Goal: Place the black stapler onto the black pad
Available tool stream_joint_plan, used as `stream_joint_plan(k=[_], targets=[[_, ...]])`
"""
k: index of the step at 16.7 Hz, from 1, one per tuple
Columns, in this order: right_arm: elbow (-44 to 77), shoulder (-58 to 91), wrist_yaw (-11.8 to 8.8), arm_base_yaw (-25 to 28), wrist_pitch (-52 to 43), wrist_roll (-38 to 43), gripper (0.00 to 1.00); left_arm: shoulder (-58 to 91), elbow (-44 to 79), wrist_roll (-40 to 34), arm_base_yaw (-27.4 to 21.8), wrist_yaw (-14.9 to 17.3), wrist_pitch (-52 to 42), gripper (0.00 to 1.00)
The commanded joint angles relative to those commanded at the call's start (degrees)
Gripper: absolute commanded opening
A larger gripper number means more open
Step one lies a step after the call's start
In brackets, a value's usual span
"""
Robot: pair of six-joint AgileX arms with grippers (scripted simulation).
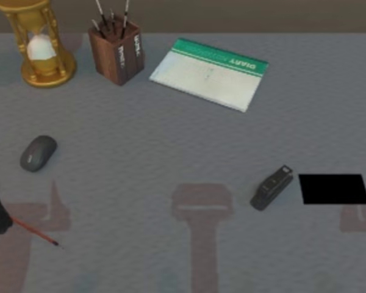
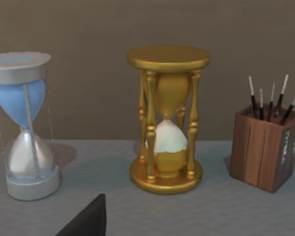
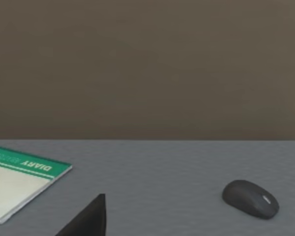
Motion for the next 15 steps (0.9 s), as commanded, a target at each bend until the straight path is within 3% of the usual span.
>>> stream_joint_plan(k=[4,7,15], targets=[[1.7,1.7,-0.1,0.6,-1.2,1.4,1.0,0.0,0.0,0.0,0.0,0.0,0.0,1.0],[8.8,8.9,-0.2,2.7,-5.8,6.9,1.0,0.0,0.0,0.0,0.0,0.0,0.0,1.0],[41.9,51.8,0.1,12.0,-28.9,31.7,1.0,0.0,0.0,0.0,0.0,0.0,0.0,1.0]])
